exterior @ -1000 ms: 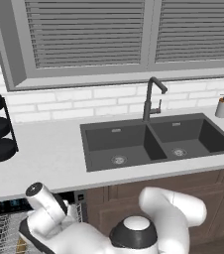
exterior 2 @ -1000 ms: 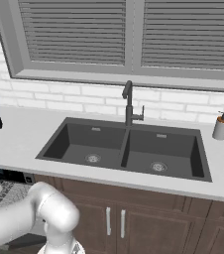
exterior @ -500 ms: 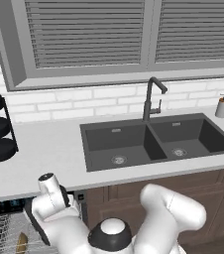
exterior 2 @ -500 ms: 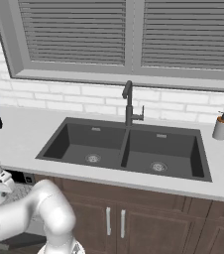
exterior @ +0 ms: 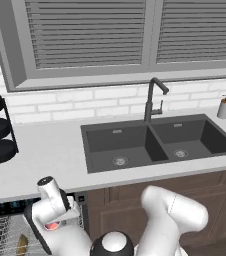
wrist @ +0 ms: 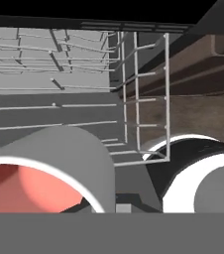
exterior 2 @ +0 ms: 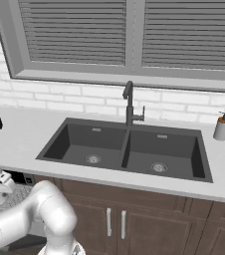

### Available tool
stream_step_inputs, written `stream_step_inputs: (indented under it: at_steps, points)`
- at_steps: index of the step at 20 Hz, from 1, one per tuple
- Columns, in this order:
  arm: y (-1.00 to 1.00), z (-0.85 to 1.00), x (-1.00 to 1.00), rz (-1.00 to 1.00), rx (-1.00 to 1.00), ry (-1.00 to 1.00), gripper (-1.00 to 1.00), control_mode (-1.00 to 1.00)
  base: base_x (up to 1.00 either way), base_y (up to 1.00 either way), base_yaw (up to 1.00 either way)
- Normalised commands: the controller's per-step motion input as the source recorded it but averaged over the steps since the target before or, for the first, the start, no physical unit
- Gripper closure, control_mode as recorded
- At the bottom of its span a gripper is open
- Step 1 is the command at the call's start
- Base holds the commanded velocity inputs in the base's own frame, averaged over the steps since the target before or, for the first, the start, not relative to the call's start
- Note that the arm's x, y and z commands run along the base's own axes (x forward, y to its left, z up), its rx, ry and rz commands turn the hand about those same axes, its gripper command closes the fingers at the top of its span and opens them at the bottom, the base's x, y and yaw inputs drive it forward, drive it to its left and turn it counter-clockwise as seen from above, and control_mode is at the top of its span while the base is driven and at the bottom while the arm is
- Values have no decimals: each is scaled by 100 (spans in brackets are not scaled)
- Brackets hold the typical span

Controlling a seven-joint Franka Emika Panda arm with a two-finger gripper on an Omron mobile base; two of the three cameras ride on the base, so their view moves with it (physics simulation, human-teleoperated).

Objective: Pick up the cup and bowl from the counter, place them in the dishwasher, and close the dishwasher door.

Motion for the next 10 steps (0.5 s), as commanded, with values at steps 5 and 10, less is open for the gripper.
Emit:
stream_step_inputs:
  at_steps: [5,10]
  points:
    - [0,-36,6,0,0,-15,100,-100,0,0,0]
    - [7,-34,0,1,0,-11,100,-100,0,0,0]
